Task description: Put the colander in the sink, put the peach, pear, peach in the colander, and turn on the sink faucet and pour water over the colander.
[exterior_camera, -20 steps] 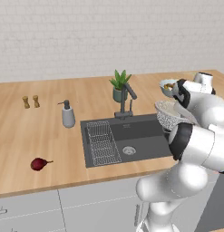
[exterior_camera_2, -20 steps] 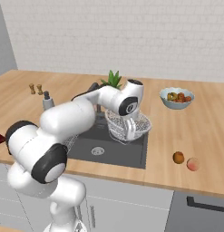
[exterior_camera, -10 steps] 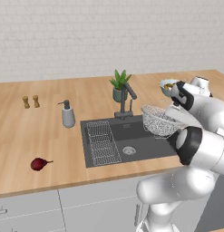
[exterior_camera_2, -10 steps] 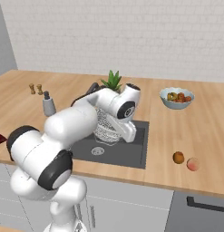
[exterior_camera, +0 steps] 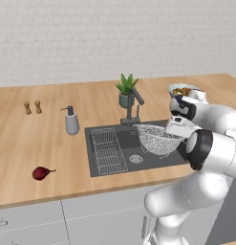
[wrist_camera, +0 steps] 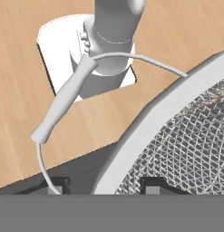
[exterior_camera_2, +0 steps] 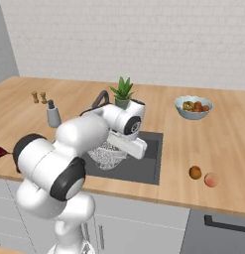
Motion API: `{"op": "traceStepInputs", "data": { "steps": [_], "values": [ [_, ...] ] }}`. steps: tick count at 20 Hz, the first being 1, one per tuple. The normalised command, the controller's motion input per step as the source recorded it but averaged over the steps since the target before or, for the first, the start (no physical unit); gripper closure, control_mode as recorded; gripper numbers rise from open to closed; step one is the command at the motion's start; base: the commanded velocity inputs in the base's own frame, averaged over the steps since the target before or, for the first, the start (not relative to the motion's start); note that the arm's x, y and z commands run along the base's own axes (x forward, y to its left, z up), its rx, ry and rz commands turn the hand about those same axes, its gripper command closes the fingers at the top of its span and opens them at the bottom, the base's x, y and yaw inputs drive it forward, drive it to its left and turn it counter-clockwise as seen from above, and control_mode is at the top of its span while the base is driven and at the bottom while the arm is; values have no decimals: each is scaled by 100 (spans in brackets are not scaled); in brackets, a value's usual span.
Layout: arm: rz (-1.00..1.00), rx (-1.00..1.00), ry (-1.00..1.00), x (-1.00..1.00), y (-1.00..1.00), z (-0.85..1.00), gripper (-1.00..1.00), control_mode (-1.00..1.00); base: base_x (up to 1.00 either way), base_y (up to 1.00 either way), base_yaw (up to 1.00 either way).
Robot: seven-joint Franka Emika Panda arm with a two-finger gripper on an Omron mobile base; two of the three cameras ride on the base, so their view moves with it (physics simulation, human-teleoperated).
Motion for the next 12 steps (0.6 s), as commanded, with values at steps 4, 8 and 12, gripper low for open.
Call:
{"op": "traceStepInputs", "data": {
  "steps": [4,8,12],
  "values": [
    [22,2,0,32,3,-31,100,-100,0,0,0],
    [14,6,0,34,0,-31,100,-100,0,0,0],
    [12,9,-2,40,6,-34,100,-100,0,0,0]
  ]
}}
